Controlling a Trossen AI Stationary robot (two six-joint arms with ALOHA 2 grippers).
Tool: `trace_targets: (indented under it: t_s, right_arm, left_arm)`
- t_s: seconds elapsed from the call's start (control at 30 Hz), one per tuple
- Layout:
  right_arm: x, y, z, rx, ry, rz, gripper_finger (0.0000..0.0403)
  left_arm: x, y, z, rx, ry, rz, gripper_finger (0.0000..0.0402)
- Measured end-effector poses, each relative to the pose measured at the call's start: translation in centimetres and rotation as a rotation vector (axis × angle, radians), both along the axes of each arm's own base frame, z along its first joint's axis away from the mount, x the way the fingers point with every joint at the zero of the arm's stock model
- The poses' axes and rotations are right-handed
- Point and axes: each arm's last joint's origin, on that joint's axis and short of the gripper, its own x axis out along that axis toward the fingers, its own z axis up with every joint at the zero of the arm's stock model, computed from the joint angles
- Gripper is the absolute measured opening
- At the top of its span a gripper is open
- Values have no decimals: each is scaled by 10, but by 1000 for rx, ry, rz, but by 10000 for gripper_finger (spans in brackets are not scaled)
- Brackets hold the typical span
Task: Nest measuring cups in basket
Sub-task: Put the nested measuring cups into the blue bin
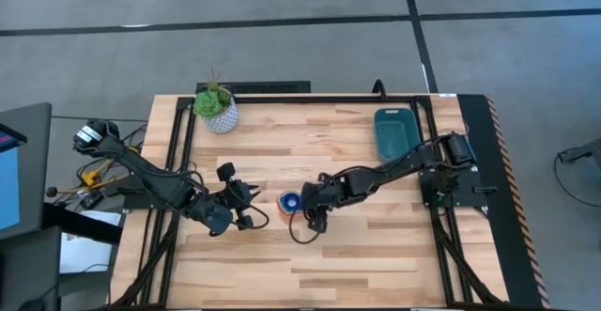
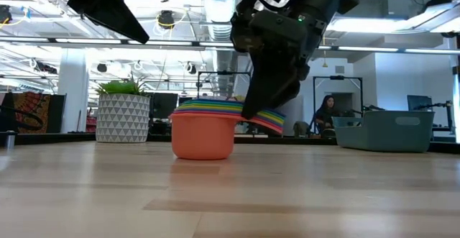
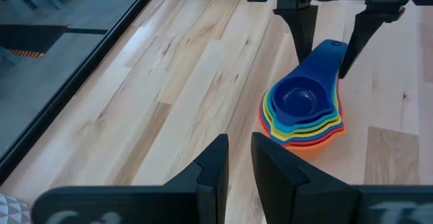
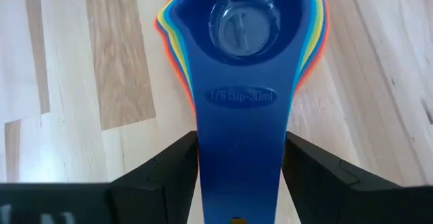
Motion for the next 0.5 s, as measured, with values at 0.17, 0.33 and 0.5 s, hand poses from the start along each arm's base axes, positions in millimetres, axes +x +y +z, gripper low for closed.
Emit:
trace_targets:
  t_s: [0.17, 0.33, 0.5]
  right_arm:
    - [0, -2, 0, -2, 6, 15, 227]
    - [1, -6, 0, 8, 8, 19, 222]
    - [1, -9, -1, 3, 13, 37, 221]
  left_arm:
    - [0, 0, 0, 3, 1, -1, 54]
    - [0, 0, 0, 5, 1, -3, 54]
    - [0, 1, 0, 8, 0, 3, 54]
